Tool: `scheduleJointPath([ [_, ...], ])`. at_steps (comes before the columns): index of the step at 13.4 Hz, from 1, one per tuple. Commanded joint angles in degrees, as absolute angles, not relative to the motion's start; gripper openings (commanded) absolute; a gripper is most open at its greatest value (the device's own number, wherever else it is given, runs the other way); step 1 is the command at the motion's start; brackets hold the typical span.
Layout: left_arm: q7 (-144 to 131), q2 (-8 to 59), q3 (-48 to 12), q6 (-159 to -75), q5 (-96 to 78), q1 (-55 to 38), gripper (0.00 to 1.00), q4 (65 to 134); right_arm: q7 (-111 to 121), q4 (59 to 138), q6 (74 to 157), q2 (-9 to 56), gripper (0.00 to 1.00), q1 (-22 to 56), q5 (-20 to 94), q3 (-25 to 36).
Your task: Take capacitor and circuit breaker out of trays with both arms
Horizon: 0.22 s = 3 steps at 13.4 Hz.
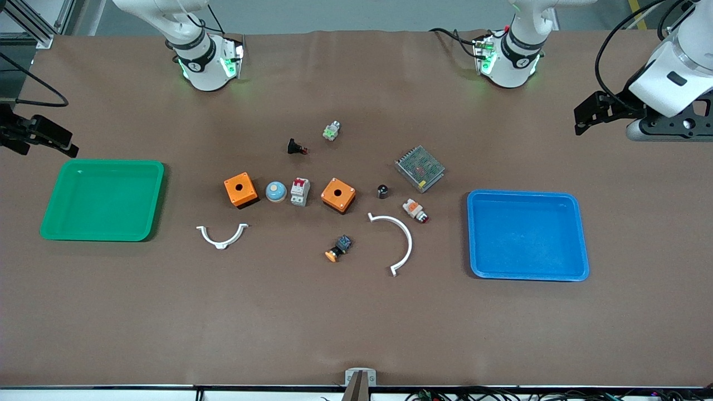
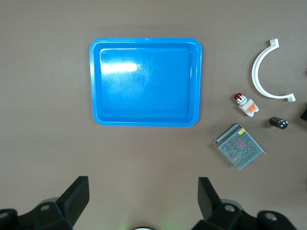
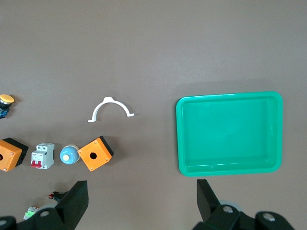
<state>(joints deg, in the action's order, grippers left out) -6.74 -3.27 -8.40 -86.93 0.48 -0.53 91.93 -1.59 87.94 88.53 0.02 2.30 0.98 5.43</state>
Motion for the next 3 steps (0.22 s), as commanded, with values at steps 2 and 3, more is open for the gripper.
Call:
scheduleJointPath([
  [2,-7.47,-2.99,-8.35,-86.57,-0.44,-0.53,1.0,91.05,-1.32,86.57,87.71,0.44,1.0,1.32,0.26,4.57],
  [3,-7.56,-2.99,-8.35,-86.57,-0.35,-0.53,1.0,91.05,-1.32,86.57,87.8,0.44,1.0,1.32,0.26,4.48],
])
